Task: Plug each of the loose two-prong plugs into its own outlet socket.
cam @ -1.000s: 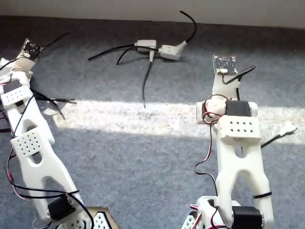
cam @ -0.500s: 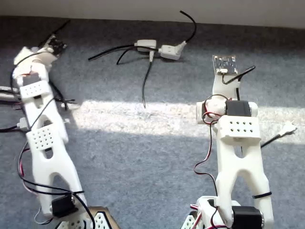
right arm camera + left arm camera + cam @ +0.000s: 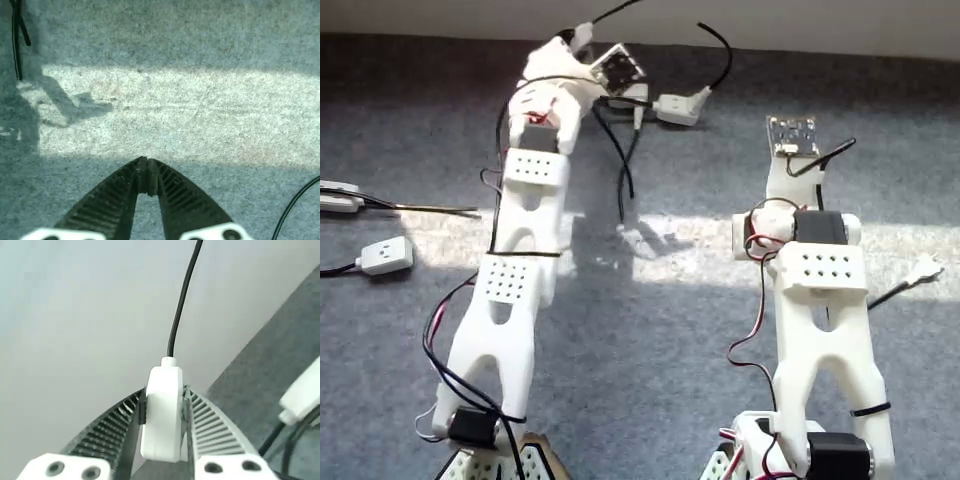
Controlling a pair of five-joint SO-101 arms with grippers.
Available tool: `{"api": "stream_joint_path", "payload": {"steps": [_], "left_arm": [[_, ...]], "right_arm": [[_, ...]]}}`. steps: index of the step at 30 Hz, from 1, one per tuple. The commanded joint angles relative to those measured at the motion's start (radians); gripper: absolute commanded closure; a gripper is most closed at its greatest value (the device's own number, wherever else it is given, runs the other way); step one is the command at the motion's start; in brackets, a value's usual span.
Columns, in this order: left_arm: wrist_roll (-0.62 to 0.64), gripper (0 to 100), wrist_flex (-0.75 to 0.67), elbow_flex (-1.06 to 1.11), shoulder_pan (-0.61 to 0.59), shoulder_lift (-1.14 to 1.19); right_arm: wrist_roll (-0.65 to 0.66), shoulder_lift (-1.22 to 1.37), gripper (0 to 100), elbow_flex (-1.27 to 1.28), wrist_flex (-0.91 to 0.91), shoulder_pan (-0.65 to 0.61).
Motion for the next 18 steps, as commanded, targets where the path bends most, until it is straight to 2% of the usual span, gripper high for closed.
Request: {"api": "stream_joint_path", "payload": {"steps": [1,3,8,18], "left_arm": [[0.006,99,-0.009,-0.048,0.13,-0.025],[0.006,98,-0.008,-0.022,0.173,-0.025],[0.009,87,-0.008,-0.001,0.229,0.001],[0.006,84,-0.014,-0.008,0.176,0.031]], "right_arm": [[-0.009,-0.028,99.1,-0.005,-0.012,-0.002],[-0.009,-0.028,99.1,-0.004,-0.008,-0.002],[-0.009,-0.028,99.1,-0.004,-0.008,-0.002],[-0.009,-0.028,99.1,-0.002,-0.008,-0.002]]}}
